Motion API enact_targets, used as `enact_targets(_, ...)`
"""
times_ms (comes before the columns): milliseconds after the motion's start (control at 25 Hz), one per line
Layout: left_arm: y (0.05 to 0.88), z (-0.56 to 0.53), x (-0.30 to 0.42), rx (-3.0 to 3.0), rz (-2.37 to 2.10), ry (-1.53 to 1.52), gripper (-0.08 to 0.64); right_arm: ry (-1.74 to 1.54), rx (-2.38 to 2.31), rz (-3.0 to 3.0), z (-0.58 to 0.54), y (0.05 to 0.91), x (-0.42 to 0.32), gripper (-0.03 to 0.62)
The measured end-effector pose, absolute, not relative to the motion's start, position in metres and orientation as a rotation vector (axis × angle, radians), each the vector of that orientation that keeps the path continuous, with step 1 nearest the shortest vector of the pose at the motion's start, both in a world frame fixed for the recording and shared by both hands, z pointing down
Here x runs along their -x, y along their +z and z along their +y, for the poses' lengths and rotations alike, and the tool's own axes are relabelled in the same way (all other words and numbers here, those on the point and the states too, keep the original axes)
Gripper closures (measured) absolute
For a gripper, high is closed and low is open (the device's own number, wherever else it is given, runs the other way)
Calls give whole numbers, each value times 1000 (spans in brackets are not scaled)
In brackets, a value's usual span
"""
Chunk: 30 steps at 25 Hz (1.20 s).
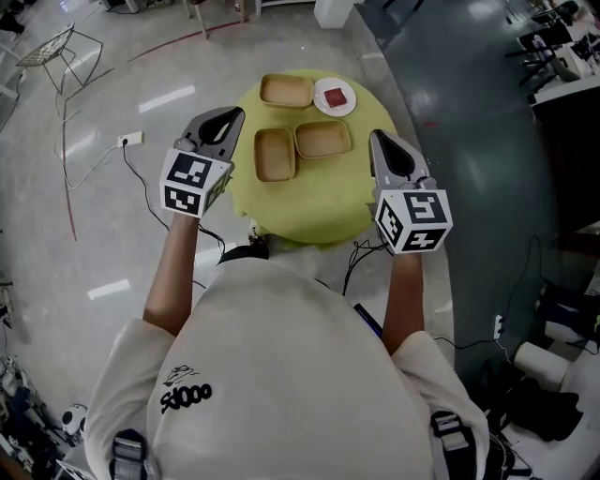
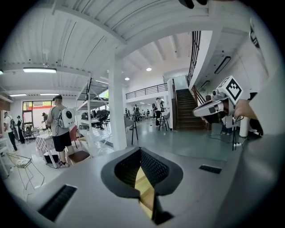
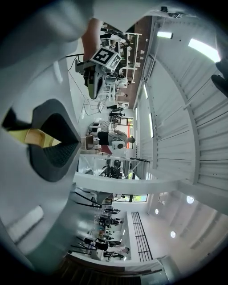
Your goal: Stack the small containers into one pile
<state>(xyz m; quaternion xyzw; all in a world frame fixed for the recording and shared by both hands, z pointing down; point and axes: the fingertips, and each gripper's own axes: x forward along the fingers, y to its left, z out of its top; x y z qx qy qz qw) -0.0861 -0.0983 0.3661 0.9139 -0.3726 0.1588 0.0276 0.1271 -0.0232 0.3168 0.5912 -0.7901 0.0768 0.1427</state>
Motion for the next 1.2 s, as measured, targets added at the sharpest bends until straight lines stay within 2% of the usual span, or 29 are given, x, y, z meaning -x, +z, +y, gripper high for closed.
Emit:
enact_targets(600, 440, -198, 56, -2598, -1077, 502, 552, 424, -1725, -2194, -96, 365, -169, 581)
enact_targets(760, 474, -220, 45, -2510, -1085, 522, 546, 487, -1670, -2206, -117, 387, -176, 581)
enact_targets(920, 514, -239, 36, -2416, -1107, 567, 505, 536, -1627, -2199, -130, 410, -185, 581)
enact_targets(1200, 584, -270, 38, -2237, -1124, 636, 500, 614, -1623, -2160, -145, 440, -197, 581)
